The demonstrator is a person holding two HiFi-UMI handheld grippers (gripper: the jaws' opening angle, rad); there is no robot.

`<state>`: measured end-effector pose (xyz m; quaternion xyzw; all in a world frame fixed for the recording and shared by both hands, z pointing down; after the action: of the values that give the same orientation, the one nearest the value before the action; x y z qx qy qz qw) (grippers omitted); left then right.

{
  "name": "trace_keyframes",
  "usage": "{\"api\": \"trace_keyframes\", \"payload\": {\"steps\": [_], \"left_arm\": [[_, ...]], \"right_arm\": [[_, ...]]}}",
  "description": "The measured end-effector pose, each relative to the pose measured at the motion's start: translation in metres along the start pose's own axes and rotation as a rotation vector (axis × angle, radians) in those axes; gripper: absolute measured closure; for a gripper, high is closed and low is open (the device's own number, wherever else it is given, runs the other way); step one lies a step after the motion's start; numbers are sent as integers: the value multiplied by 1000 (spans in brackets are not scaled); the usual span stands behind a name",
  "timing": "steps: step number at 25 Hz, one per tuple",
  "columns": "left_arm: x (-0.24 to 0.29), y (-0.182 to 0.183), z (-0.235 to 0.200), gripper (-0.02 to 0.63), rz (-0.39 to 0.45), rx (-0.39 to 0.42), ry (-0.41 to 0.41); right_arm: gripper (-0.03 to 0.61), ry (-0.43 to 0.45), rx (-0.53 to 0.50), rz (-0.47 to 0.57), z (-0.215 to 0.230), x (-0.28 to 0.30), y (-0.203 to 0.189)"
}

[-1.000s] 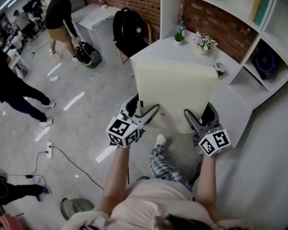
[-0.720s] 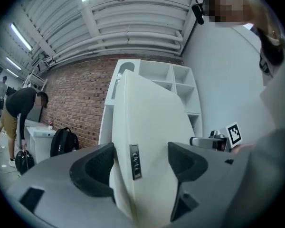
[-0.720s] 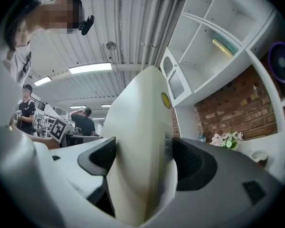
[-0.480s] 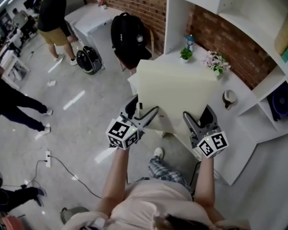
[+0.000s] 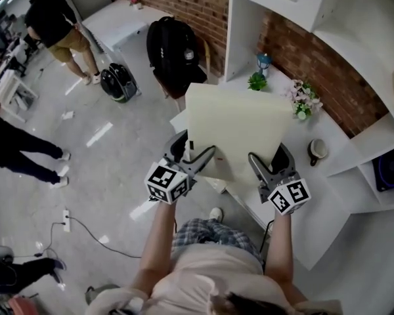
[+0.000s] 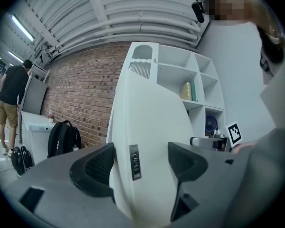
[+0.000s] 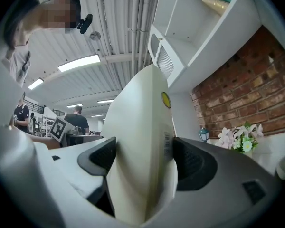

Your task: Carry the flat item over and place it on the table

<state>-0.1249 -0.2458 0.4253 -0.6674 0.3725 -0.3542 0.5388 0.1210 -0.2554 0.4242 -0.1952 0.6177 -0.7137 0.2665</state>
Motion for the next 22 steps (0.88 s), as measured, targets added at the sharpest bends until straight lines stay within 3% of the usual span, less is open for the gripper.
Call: {"api": "trace_keyframes", "payload": {"steps": [12,22], "left_arm": [[36,-3,-27,267,-57,-19,-11],[58,-34,-49,267,-129,-66,-25]], "right_arm": [[195,-27,55,-25,28,29,-11],[195,-71,123,-90,46,43,-43]]}}
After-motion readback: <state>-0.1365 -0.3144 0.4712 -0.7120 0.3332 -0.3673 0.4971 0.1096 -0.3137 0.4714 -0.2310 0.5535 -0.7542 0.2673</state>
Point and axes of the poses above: the fingertips, and each gripper's own axes: x forward along the fingers, z to its right, y out of its top, the point moved 6 cm from there along -x, backward along the fingers, and after that the axes turned 6 degrees about y, right-handed, at the moved point
